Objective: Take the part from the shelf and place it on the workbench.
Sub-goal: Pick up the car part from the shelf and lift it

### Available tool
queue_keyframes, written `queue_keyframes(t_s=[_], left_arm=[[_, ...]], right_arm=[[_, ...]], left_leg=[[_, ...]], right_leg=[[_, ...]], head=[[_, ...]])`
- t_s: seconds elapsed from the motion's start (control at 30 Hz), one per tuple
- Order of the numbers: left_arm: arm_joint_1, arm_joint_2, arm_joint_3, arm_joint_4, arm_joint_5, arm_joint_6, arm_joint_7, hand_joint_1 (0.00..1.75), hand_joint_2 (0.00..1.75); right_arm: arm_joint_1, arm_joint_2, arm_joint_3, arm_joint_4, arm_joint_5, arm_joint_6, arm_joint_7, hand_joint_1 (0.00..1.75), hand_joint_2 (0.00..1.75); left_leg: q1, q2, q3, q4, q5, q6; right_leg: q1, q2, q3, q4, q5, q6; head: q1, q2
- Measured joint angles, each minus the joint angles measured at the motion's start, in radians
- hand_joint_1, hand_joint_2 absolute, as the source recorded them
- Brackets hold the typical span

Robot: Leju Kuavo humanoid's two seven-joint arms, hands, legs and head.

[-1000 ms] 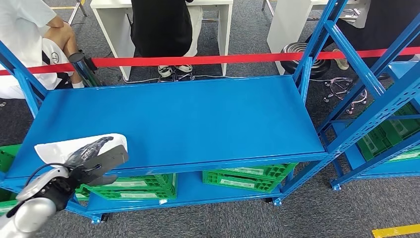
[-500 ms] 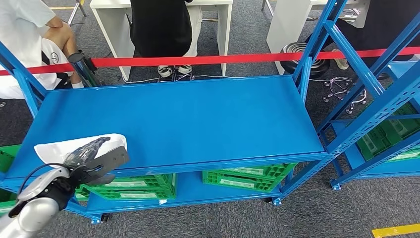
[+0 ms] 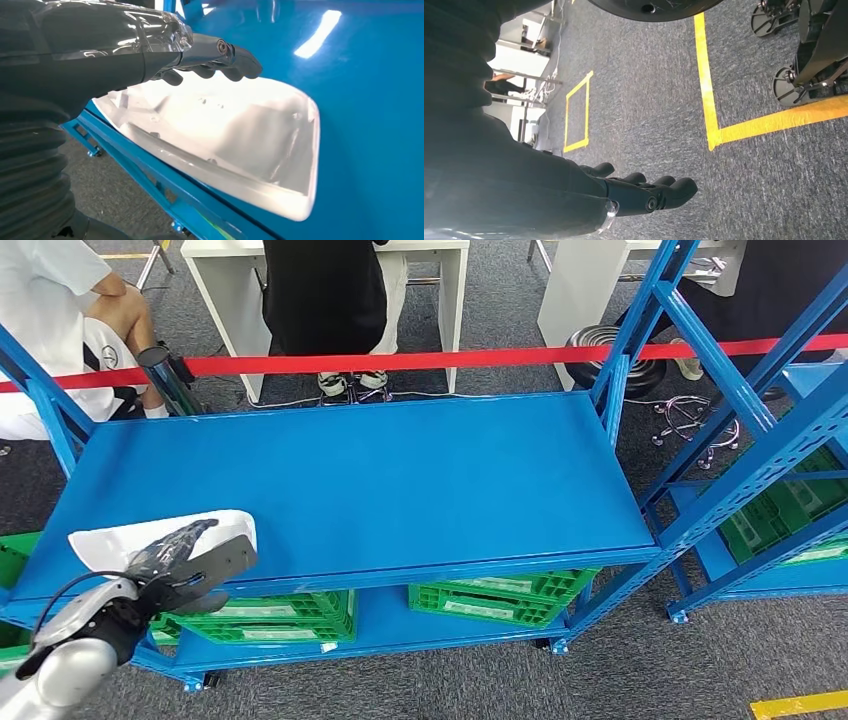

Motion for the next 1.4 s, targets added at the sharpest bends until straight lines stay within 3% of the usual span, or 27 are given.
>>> queue_keyframes(t_s=[1.4], left_arm=[[-0.015,-0.008,-0.018,0.099,-0.038,0.045,0.0,0.0,1.75]], right_arm=[[0.0,0.0,0.0,0.0,0.017,0.0,0.001,0.0,1.75]], left_leg=[[0.0,-0.004,0.0,0.0,0.0,0.0]], right_leg=[[0.0,0.0,0.0,0.0,0.0,0.0]], head=[[0.0,0.0]])
